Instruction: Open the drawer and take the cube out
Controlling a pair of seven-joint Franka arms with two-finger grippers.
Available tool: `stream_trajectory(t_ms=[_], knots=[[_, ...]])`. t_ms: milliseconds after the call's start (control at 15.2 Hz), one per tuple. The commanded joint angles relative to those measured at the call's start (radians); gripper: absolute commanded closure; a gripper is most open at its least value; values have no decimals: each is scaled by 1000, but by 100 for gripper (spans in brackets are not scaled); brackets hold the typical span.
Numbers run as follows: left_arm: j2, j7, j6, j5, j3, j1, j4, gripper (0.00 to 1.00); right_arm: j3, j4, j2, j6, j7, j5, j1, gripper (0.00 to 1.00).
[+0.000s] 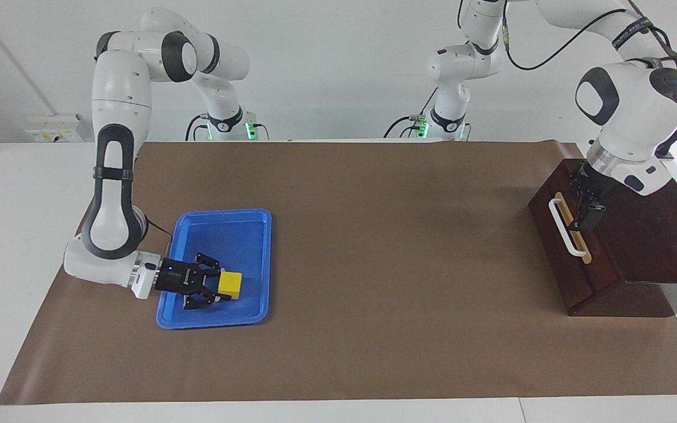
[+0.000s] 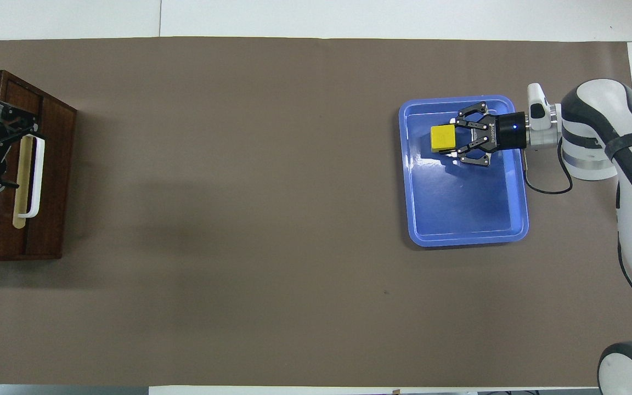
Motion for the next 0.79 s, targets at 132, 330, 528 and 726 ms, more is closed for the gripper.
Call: stream_trajectory(t_ms=[132, 330, 528, 726], knots=[[-69, 353, -153, -32, 5, -69, 13, 0, 10, -41, -7, 38, -90, 54, 11, 100], [-89, 558, -218, -33, 7, -72, 24, 0, 10, -36, -7, 40, -101, 62, 13, 100], [-80, 714, -269, -58, 2, -40, 45, 0, 10, -35, -9, 34, -95, 84, 13, 0], [-81, 769, -275, -90, -11, -29, 56, 0, 10, -29, -15, 32, -75, 82, 13, 0]])
